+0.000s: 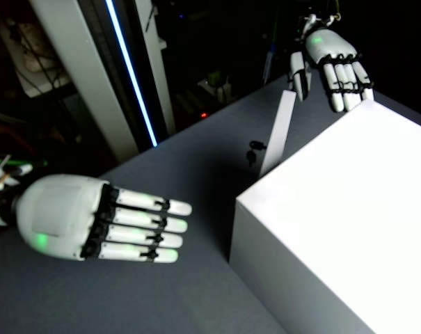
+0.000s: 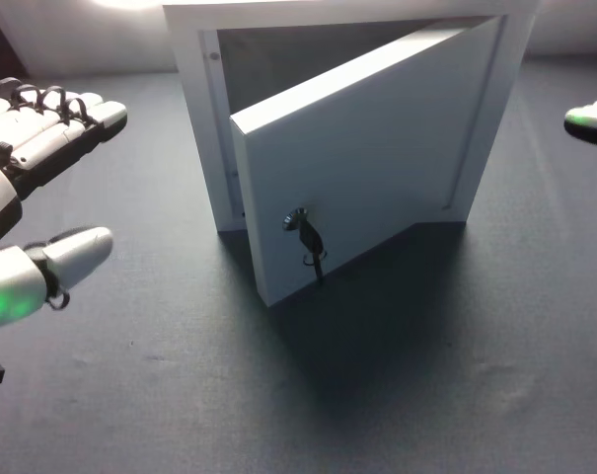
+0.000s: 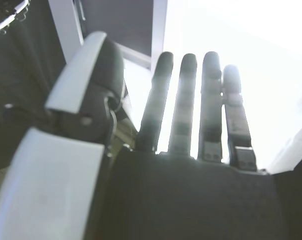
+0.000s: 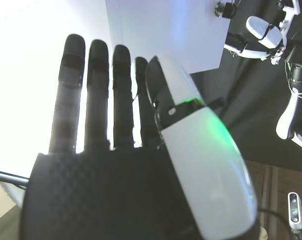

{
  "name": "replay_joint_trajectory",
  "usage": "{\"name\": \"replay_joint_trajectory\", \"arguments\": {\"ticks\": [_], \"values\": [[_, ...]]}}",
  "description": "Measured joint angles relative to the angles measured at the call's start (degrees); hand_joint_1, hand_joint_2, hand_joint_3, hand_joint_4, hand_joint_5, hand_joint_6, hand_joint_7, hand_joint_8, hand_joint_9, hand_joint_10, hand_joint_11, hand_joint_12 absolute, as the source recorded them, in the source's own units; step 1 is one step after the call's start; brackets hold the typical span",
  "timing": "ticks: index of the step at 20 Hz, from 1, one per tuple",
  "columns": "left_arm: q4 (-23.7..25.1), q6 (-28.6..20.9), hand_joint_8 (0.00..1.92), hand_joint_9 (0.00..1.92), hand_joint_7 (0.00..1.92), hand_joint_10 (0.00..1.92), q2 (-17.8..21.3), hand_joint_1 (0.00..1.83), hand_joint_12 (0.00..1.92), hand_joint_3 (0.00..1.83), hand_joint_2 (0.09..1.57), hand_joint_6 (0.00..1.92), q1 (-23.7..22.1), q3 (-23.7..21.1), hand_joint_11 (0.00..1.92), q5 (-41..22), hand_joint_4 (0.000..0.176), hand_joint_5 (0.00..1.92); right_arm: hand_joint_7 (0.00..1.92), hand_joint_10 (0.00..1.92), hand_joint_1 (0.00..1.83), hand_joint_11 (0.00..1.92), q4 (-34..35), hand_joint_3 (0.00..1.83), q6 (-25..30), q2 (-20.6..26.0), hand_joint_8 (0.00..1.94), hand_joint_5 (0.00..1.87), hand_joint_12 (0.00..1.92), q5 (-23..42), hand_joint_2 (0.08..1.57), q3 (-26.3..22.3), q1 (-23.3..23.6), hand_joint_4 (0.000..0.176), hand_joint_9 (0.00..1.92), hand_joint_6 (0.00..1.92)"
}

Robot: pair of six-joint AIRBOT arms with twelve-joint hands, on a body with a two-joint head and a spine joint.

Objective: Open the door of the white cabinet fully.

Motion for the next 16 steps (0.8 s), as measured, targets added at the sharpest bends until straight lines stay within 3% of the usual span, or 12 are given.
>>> {"name": "replay_joint_trajectory", "arguments": {"ticks": [5, 6, 10, 16], "values": [[3.0, -1.8, 0.01, 0.08, 0.09, 0.01, -1.4, 0.00, 0.24, 0.00, 1.40, 0.01, -1.2, 0.6, 0.03, 1.0, 0.000, 0.08, 0.28, 0.00, 0.68, 0.22, 0.0, 0.00, 0.0, 0.0, 0.00, 0.26, 0.04, -0.4, 1.33, 0.1, 0.0, 0.000, 0.27, 0.01], [4.5, -2.1, 0.01, 0.12, 0.11, 0.00, -2.1, 0.00, 0.35, 0.01, 1.42, 0.00, -2.1, 0.6, 0.00, 1.6, 0.000, 0.11, 0.28, 0.00, 0.63, 0.22, 0.0, 0.00, 0.0, 0.0, 0.00, 0.25, 0.03, -0.3, 1.34, 0.2, 0.0, 0.000, 0.26, 0.00], [7.7, -2.6, 0.01, 0.13, 0.13, 0.01, -3.9, 0.00, 0.31, 0.00, 1.43, 0.00, -4.0, 1.0, 0.00, 3.2, 0.000, 0.10, 0.28, 0.00, 0.68, 0.22, 0.2, 0.00, 0.0, -0.3, 0.00, 0.24, 0.02, -0.3, 1.35, 0.7, 0.0, 0.000, 0.26, 0.00], [7.9, -3.6, 0.00, 0.08, 0.06, 0.00, -6.6, 0.00, 0.27, 0.00, 1.42, 0.00, -6.1, 2.6, 0.02, 4.7, 0.000, 0.05, 0.28, 0.00, 0.65, 0.23, 0.0, 0.00, 0.0, -0.7, 0.00, 0.25, 0.02, -0.6, 1.36, 0.8, 0.0, 0.000, 0.26, 0.00]]}}
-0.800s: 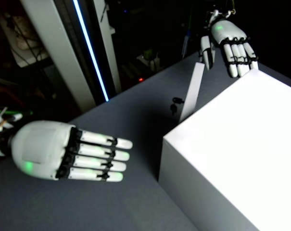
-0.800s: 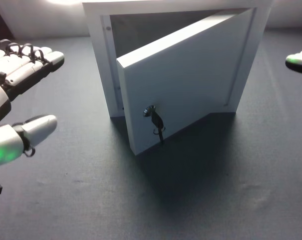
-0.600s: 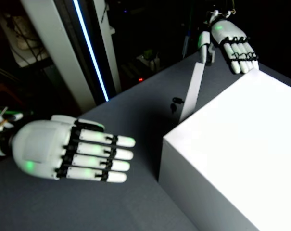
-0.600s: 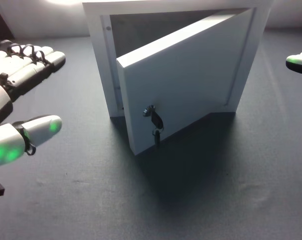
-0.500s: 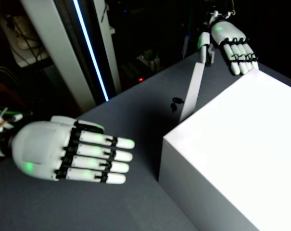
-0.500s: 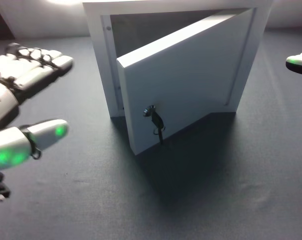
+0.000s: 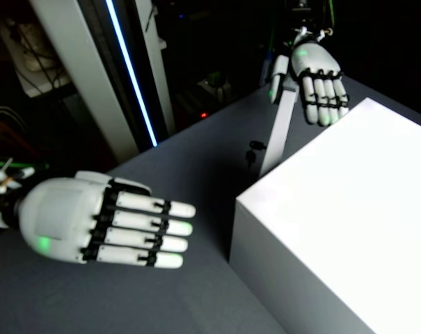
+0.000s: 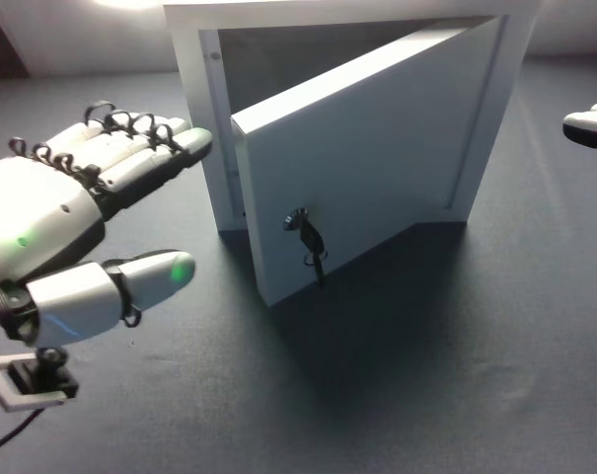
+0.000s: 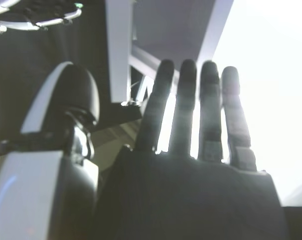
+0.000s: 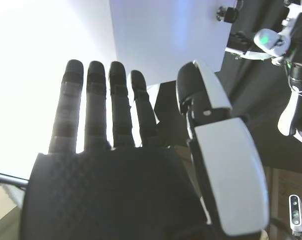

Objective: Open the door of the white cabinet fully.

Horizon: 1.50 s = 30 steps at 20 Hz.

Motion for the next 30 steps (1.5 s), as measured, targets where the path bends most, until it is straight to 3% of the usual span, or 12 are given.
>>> {"name": "replay_joint_trajectory", "arguments": {"ticks": [6, 8, 9, 14, 16, 18, 21, 24, 26, 28, 29, 30], "values": [[1.4, -0.9, 0.00, 0.05, 0.03, 0.00, -1.3, 0.00, 0.24, 0.00, 1.40, 0.00, -1.0, 0.5, 0.00, 0.2, 0.000, 0.04, 0.29, 0.00, 0.62, 0.24, -0.1, 0.00, 0.0, -0.4, 0.00, 0.26, 0.02, -0.3, 1.36, 0.4, 0.0, 0.016, 0.27, 0.00], [1.7, -1.4, 0.00, 0.05, 0.04, 0.00, -1.4, 0.00, 0.25, 0.00, 1.39, 0.00, -1.4, 0.5, 0.02, 0.2, 0.000, 0.04, 0.30, 0.00, 0.65, 0.23, 0.0, 0.00, 0.0, -0.5, 0.01, 0.27, 0.01, -0.2, 1.37, 0.4, 0.0, 0.004, 0.27, 0.00], [2.0, -1.6, 0.00, 0.06, 0.04, 0.01, -1.8, 0.00, 0.25, 0.00, 1.39, 0.00, -1.5, 0.6, 0.03, 0.0, 0.000, 0.03, 0.31, 0.00, 0.63, 0.24, -0.1, 0.00, 0.0, -0.5, 0.01, 0.28, 0.02, -0.3, 1.36, 0.5, 0.0, 0.025, 0.28, 0.01], [4.4, -3.4, 0.00, 0.06, 0.04, 0.00, -2.5, 0.00, 0.32, 0.00, 1.42, 0.01, -2.5, 1.4, 0.00, 0.9, 0.000, 0.06, 0.31, 0.00, 0.58, 0.26, 0.0, 0.00, 0.0, -0.5, 0.00, 0.27, 0.02, -0.3, 1.36, 0.5, 0.0, 0.019, 0.29, 0.00], [5.4, -3.7, 0.00, 0.09, 0.09, 0.00, -2.6, 0.00, 0.40, 0.00, 1.45, 0.01, -3.1, 1.4, 0.00, 2.2, 0.000, 0.09, 0.31, 0.00, 0.64, 0.26, 0.0, 0.00, 0.1, -0.7, 0.00, 0.28, 0.02, -0.3, 1.36, 0.5, 0.0, 0.003, 0.29, 0.00], [6.1, -4.0, 0.01, 0.06, 0.06, 0.01, -2.7, 0.00, 0.31, 0.00, 1.45, 0.00, -3.6, 1.5, 0.00, 3.1, 0.000, 0.07, 0.30, 0.00, 0.66, 0.25, 0.0, 0.00, 0.2, -0.7, 0.00, 0.28, 0.01, -0.3, 1.37, 0.5, 0.0, 0.004, 0.28, 0.00], [7.3, -4.8, 0.00, 0.04, 0.03, 0.01, -3.1, 0.00, 0.27, 0.00, 1.46, 0.00, -4.4, 1.9, 0.00, 4.0, 0.000, 0.06, 0.32, 0.00, 0.67, 0.25, 0.0, 0.00, 0.3, -0.7, 0.01, 0.29, 0.01, -0.4, 1.36, 0.6, 0.0, 0.027, 0.29, 0.01], [9.5, -5.6, 0.00, 0.05, 0.06, 0.00, -3.7, 0.00, 0.22, 0.01, 1.48, 0.00, -5.9, 2.4, 0.00, 5.1, 0.000, 0.06, 0.31, 0.00, 0.65, 0.24, 0.1, 0.00, 0.4, -0.7, 0.00, 0.29, 0.00, -0.4, 1.36, 0.6, 0.0, 0.022, 0.27, 0.00], [10.7, -6.6, 0.00, 0.07, 0.07, 0.00, -4.2, 0.00, 0.25, 0.00, 1.49, 0.00, -6.7, 2.7, 0.00, 6.2, 0.000, 0.06, 0.31, 0.01, 0.65, 0.26, 0.1, 0.00, 0.4, -0.7, 0.00, 0.29, 0.01, -0.3, 1.36, 0.6, 0.0, 0.021, 0.29, 0.00], [13.0, -7.4, 0.00, 0.13, 0.12, 0.00, -4.8, 0.02, 0.45, 0.00, 1.48, 0.00, -8.2, 3.4, 0.00, 7.6, 0.000, 0.09, 0.32, 0.00, 0.61, 0.25, 0.1, 0.00, 0.4, -0.7, 0.00, 0.29, 0.01, -0.4, 1.35, 0.6, 0.0, 0.033, 0.28, 0.00], [13.7, -7.6, 0.00, 0.13, 0.12, 0.00, -4.9, 0.02, 0.45, 0.00, 1.48, 0.00, -8.9, 3.4, 0.00, 8.4, 0.000, 0.09, 0.32, 0.00, 0.61, 0.25, 0.1, 0.00, 0.4, -0.7, 0.00, 0.29, 0.01, -0.3, 1.35, 0.6, 0.0, 0.033, 0.28, 0.00], [15.0, -8.0, 0.00, 0.12, 0.13, 0.00, -5.4, 0.05, 0.39, 0.00, 1.48, 0.01, -9.4, 3.8, 0.00, 8.8, 0.000, 0.11, 0.30, 0.00, 0.64, 0.24, 0.1, 0.00, 0.4, -0.7, 0.00, 0.28, 0.01, -0.4, 1.36, 0.6, 0.0, 0.004, 0.27, 0.00]]}}
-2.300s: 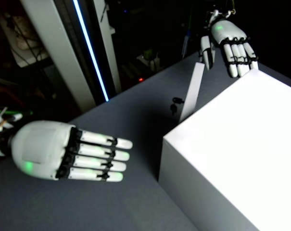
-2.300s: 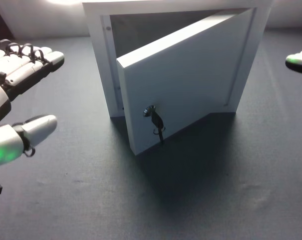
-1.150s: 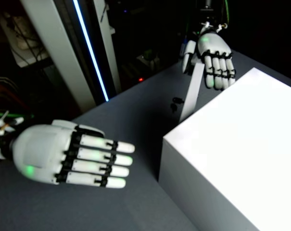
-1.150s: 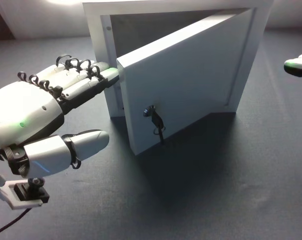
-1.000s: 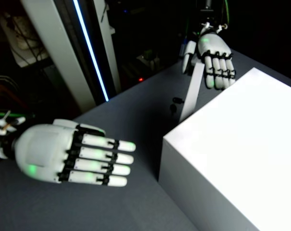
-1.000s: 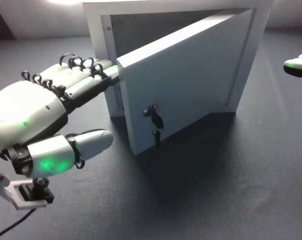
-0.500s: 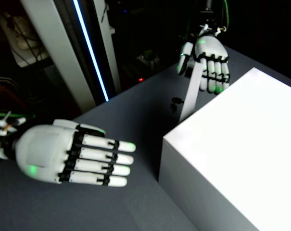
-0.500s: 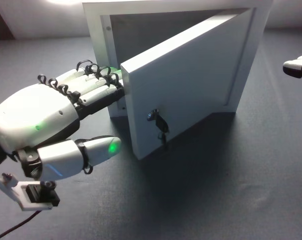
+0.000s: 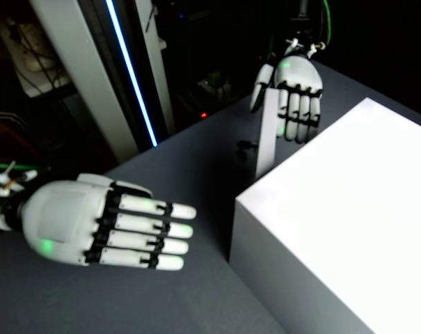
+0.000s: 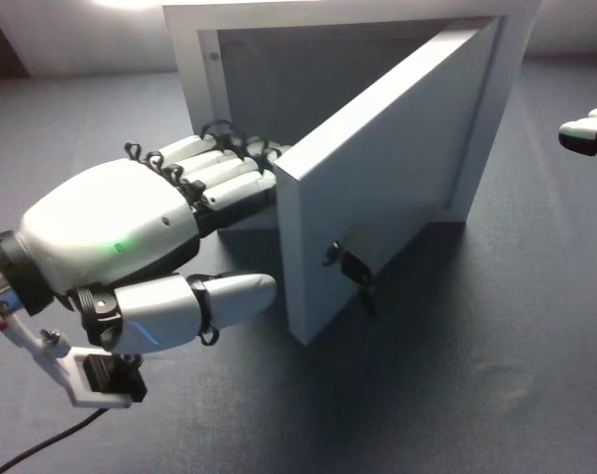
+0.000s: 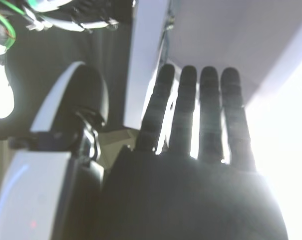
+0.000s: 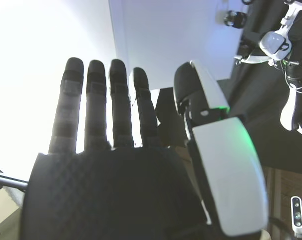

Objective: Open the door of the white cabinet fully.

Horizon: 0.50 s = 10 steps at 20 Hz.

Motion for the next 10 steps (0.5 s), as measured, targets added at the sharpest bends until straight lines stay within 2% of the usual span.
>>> {"name": "replay_joint_trajectory", "arguments": {"ticks": [2, 3, 4, 5, 6, 7, 9, 10], "values": [[1.3, -1.1, 0.00, 0.11, 0.12, 0.00, -0.9, 0.08, 0.38, 0.00, 1.48, 0.01, -0.7, 0.4, 0.00, 1.0, 0.000, 0.12, 0.30, 0.00, 0.64, 0.25, 0.0, 0.00, 0.0, 0.0, 0.00, 0.27, 0.01, 0.0, 1.37, 0.0, 0.0, 0.000, 0.27, 0.00], [2.4, -1.6, 0.00, 0.10, 0.11, 0.00, -1.2, 0.07, 0.31, 0.00, 1.48, 0.00, -1.2, 0.6, 0.00, 1.5, 0.000, 0.12, 0.30, 0.01, 0.64, 0.26, 0.0, 0.00, 0.0, 0.0, 0.00, 0.27, 0.01, 0.0, 1.36, 0.0, 0.0, 0.002, 0.28, 0.00], [3.0, -1.9, 0.00, 0.09, 0.10, 0.00, -1.4, 0.05, 0.24, 0.00, 1.50, 0.00, -1.6, 0.7, 0.00, 2.2, 0.000, 0.11, 0.30, 0.00, 0.63, 0.22, 0.0, 0.00, 0.0, 0.0, 0.00, 0.28, 0.00, 0.0, 1.36, 0.0, 0.0, 0.018, 0.26, 0.00], [3.3, -1.9, 0.00, 0.09, 0.10, 0.00, -1.5, 0.05, 0.24, 0.00, 1.50, 0.00, -1.9, 0.9, 0.00, 2.4, 0.000, 0.11, 0.30, 0.00, 0.63, 0.22, 0.0, 0.00, 0.0, 0.0, 0.00, 0.28, 0.00, 0.0, 1.36, 0.0, 0.0, 0.018, 0.26, 0.00], [3.8, -2.3, 0.01, 0.11, 0.13, 0.01, -1.6, 0.01, 0.24, 0.01, 1.50, 0.01, -2.3, 1.0, 0.01, 2.9, 0.000, 0.13, 0.28, 0.00, 0.63, 0.21, 0.0, 0.00, 0.0, 0.0, 0.00, 0.27, 0.00, 0.0, 1.36, 0.0, 0.0, 0.031, 0.25, 0.00], [4.1, -2.4, 0.01, 0.11, 0.13, 0.01, -1.7, 0.01, 0.24, 0.01, 1.50, 0.01, -2.6, 1.0, 0.01, 3.3, 0.000, 0.13, 0.28, 0.00, 0.63, 0.21, 0.0, 0.00, 0.0, 0.0, 0.00, 0.27, 0.00, 0.0, 1.36, 0.0, 0.0, 0.031, 0.25, 0.00], [4.8, -3.1, 0.00, 0.08, 0.08, 0.00, -2.8, 0.00, 0.21, 0.00, 1.50, 0.00, -3.5, 1.7, 0.00, 3.6, 0.000, 0.06, 0.29, 0.00, 0.61, 0.21, 0.0, 0.00, 0.0, 0.0, 0.00, 0.27, 0.00, 0.1, 1.36, 0.0, 0.0, 0.002, 0.25, 0.00], [5.5, -3.4, 0.00, 0.08, 0.07, 0.00, -3.4, 0.00, 0.21, 0.00, 1.50, 0.00, -3.9, 1.9, 0.01, 4.0, 0.000, 0.06, 0.29, 0.00, 0.61, 0.19, 0.0, 0.00, 0.0, 0.0, 0.00, 0.27, 0.00, 0.0, 1.36, 0.0, 0.0, 0.000, 0.25, 0.00]]}}
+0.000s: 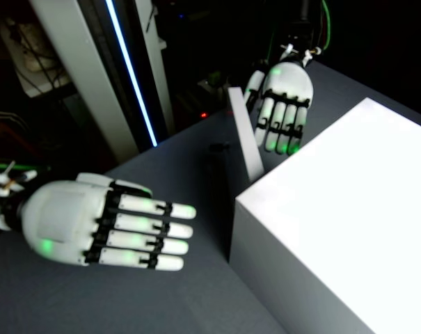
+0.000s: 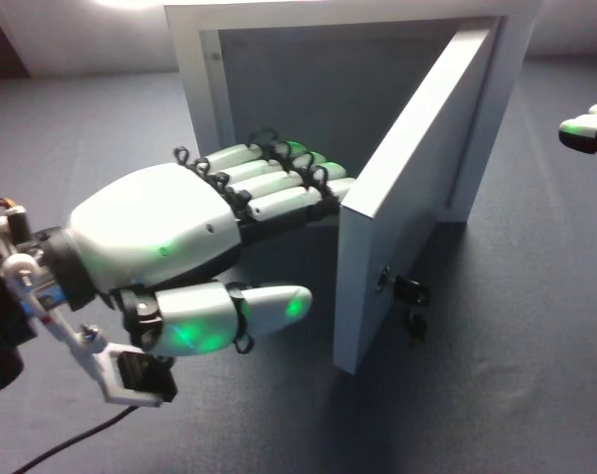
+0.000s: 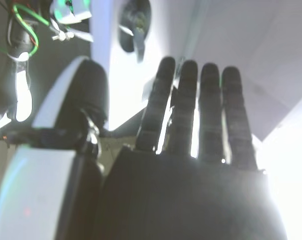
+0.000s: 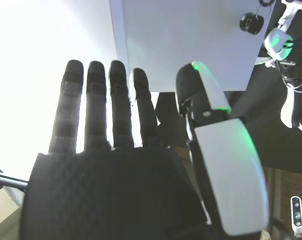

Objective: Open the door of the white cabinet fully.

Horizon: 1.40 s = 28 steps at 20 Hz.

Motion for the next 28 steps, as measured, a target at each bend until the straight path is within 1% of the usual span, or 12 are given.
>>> {"name": "replay_joint_trajectory", "arguments": {"ticks": [4, 8, 11, 14, 15, 16, 17, 18, 19, 21, 26, 28], "values": [[2.0, -0.9, 0.01, 0.14, 0.14, 0.01, -1.6, 0.08, 0.23, 0.00, 1.50, 0.01, -1.6, 0.6, 0.06, 0.5, 0.000, 0.15, 0.29, 0.00, 0.73, 0.21, 0.0, 0.00, 0.0, 0.0, 0.00, 0.27, 0.01, 0.0, 1.36, 0.1, 0.0, 0.000, 0.26, 0.00], [3.1, -1.1, 0.00, 0.16, 0.15, 0.00, -2.5, 0.04, 0.40, 0.00, 1.51, 0.00, -2.5, 1.3, 0.01, 1.2, 0.000, 0.16, 0.31, 0.00, 0.71, 0.23, 0.1, 0.00, 0.0, -0.1, 0.00, 0.28, 0.01, -0.1, 1.35, 0.3, 0.0, 0.000, 0.28, 0.00], [4.7, -2.4, 0.00, 0.13, 0.12, 0.01, -4.0, 0.01, 0.33, 0.00, 1.51, 0.00, -3.6, 1.9, 0.00, 2.2, 0.000, 0.12, 0.31, 0.00, 0.69, 0.23, 0.0, 0.00, 0.0, -0.2, 0.00, 0.29, 0.01, 0.0, 1.35, 0.3, 0.0, 0.008, 0.28, 0.00], [6.4, -2.8, 0.01, 0.15, 0.15, 0.01, -5.2, 0.21, 0.31, 0.00, 1.48, 0.01, -4.2, 1.9, 0.04, 2.8, 0.000, 0.14, 0.33, 0.00, 0.70, 0.22, 0.0, 0.00, 0.0, -0.2, 0.00, 0.30, 0.01, 0.0, 1.35, 0.3, 0.0, 0.010, 0.27, 0.01], [6.5, -2.8, 0.01, 0.15, 0.16, 0.00, -5.3, 0.28, 0.30, 0.00, 1.47, 0.01, -4.4, 2.0, 0.05, 3.0, 0.000, 0.15, 0.32, 0.00, 0.70, 0.20, 0.0, 0.00, 0.0, -0.2, 0.00, 0.31, 0.00, 0.0, 1.35, 0.3, 0.0, 0.020, 0.26, 0.01], [6.8, -2.8, 0.01, 0.15, 0.16, 0.00, -5.5, 0.28, 0.30, 0.00, 1.47, 0.01, -4.6, 2.1, 0.05, 3.1, 0.000, 0.15, 0.32, 0.00, 0.70, 0.20, 0.1, 0.00, 0.0, -0.3, 0.00, 0.31, 0.00, 0.1, 1.35, 0.3, 0.0, 0.020, 0.26, 0.01], [7.1, -2.8, 0.00, 0.14, 0.15, 0.00, -5.6, 0.25, 0.24, 0.00, 1.48, 0.00, -5.2, 2.3, 0.07, 3.3, 0.000, 0.13, 0.33, 0.00, 0.66, 0.22, 0.0, 0.00, 0.0, -0.5, 0.00, 0.31, 0.01, 0.1, 1.34, 0.3, 0.0, 0.039, 0.27, 0.01], [7.3, -2.8, 0.00, 0.14, 0.15, 0.00, -5.9, 0.25, 0.24, 0.00, 1.48, 0.00, -5.4, 2.4, 0.07, 3.4, 0.000, 0.13, 0.33, 0.00, 0.66, 0.22, 0.0, 0.00, 0.0, -0.5, 0.00, 0.31, 0.01, 0.0, 1.34, 0.3, 0.0, 0.039, 0.27, 0.01], [7.5, -2.8, 0.00, 0.17, 0.18, 0.00, -6.2, 0.23, 0.18, 0.00, 1.48, 0.00, -5.7, 2.6, 0.12, 3.4, 0.000, 0.17, 0.35, 0.01, 0.70, 0.25, -0.1, 0.00, 0.0, -0.6, 0.01, 0.33, 0.02, 0.0, 1.34, 0.4, 0.0, 0.000, 0.30, 0.01], [7.9, -2.8, 0.00, 0.14, 0.15, 0.00, -7.2, 0.08, 0.15, 0.01, 1.51, 0.01, -6.1, 2.9, 0.11, 3.5, 0.000, 0.12, 0.36, 0.01, 0.77, 0.29, 0.1, 0.00, 0.0, -0.6, 0.01, 0.34, 0.04, 0.0, 1.34, 0.5, 0.0, 0.000, 0.32, 0.00], [8.9, -3.0, 0.00, 0.15, 0.16, 0.00, -9.1, 0.00, 0.13, 0.01, 1.52, 0.01, -6.8, 3.6, 0.10, 3.6, 0.000, 0.17, 0.35, 0.00, 0.73, 0.24, 0.0, 0.00, 0.0, -0.9, 0.00, 0.33, 0.02, 0.0, 1.33, 0.7, 0.0, 0.000, 0.30, 0.00], [8.9, -3.0, 0.01, 0.14, 0.15, 0.01, -9.8, 0.00, 0.13, 0.01, 1.53, 0.01, -6.9, 3.9, 0.10, 3.8, 0.000, 0.15, 0.31, 0.00, 0.69, 0.22, 0.0, 0.00, 0.1, -0.9, 0.00, 0.30, 0.01, 0.0, 1.34, 0.8, 0.0, 0.022, 0.27, 0.00]]}}
